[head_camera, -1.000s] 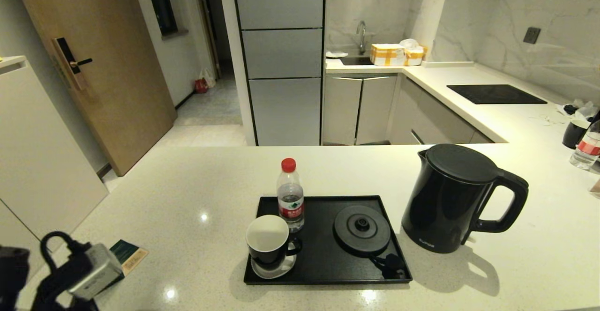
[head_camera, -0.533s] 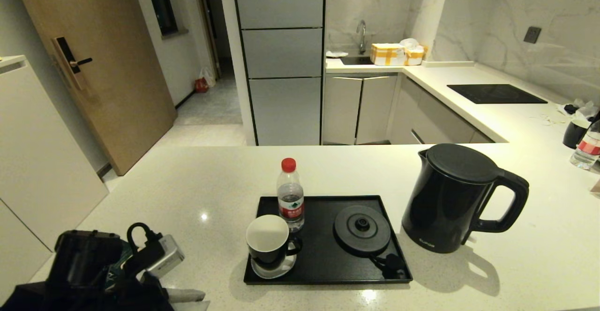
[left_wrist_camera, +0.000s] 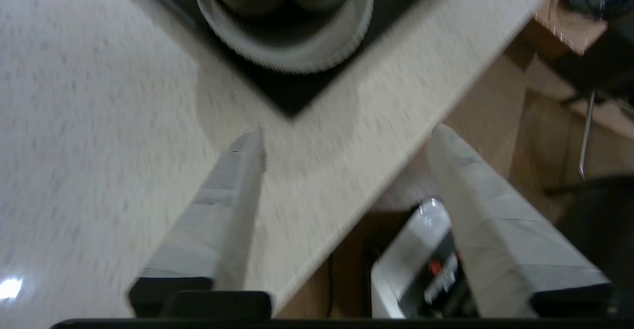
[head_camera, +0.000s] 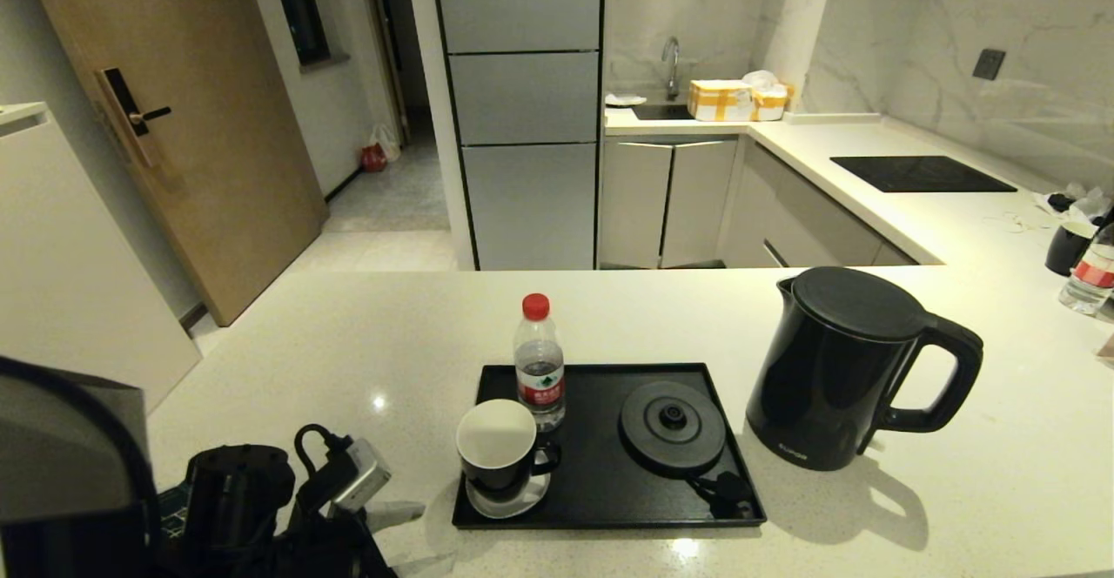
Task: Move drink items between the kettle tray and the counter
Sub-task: Pick up the tea cup
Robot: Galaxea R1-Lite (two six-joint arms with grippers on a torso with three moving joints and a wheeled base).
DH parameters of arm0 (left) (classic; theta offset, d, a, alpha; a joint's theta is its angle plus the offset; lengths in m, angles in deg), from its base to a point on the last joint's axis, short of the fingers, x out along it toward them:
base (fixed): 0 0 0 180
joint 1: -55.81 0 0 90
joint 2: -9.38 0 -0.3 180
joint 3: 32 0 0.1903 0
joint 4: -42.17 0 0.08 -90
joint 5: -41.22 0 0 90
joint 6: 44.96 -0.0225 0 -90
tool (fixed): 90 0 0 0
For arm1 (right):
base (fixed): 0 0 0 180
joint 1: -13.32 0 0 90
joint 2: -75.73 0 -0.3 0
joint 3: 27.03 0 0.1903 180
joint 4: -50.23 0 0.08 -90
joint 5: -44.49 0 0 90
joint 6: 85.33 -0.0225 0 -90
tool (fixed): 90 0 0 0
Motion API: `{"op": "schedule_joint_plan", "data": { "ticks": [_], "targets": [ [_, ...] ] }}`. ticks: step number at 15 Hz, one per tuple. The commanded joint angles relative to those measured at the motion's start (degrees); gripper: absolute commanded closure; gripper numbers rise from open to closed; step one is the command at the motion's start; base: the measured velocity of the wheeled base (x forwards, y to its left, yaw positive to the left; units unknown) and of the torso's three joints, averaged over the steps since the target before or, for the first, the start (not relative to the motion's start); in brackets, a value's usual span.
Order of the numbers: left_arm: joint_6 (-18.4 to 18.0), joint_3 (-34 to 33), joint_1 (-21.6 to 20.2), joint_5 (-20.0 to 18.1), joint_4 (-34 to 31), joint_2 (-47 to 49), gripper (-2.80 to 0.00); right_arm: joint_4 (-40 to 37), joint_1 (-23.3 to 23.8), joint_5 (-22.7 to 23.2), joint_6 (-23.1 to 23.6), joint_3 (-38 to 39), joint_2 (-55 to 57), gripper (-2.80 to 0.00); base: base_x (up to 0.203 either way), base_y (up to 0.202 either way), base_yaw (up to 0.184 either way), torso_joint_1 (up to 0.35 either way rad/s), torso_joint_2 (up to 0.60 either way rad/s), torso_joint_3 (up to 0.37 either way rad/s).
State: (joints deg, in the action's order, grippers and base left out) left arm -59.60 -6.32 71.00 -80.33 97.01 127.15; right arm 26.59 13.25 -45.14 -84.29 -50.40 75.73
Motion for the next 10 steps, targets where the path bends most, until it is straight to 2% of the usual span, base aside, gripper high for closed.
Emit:
{"op": "schedule_joint_plan", "data": {
  "ticks": [1, 3, 4, 5, 10],
  "targets": [
    [1.6, -0.6, 1.0, -0.2, 7.3, 5.9, -2.8, 0.0, 0.0, 0.1, 0.0, 0.1, 0.0, 0.0, 0.0, 0.0, 0.0, 0.0, 0.0, 0.0],
    [5.2, 2.3, 1.5, 1.1, 9.1, 2.5, -2.8, 0.0, 0.0, 0.0, 0.0, 0.1, 0.0, 0.0, 0.0, 0.0, 0.0, 0.0, 0.0, 0.0],
    [6.3, 3.8, 1.6, 3.4, 9.3, 0.9, -2.8, 0.0, 0.0, 0.0, 0.0, 0.1, 0.1, 0.0, 0.0, 0.0, 0.0, 0.0, 0.0, 0.0],
    [6.6, 4.5, 1.7, 4.7, 9.5, 0.4, -2.8, 0.0, 0.0, 0.0, 0.0, 0.1, 0.0, 0.0, 0.0, 0.0, 0.0, 0.0, 0.0, 0.0],
    [5.9, 8.4, 3.8, 6.9, 9.5, 3.9, -2.8, 0.0, 0.0, 0.0, 0.0, 0.1, 0.0, 0.0, 0.0, 0.0, 0.0, 0.0, 0.0, 0.0]
  ]
}}
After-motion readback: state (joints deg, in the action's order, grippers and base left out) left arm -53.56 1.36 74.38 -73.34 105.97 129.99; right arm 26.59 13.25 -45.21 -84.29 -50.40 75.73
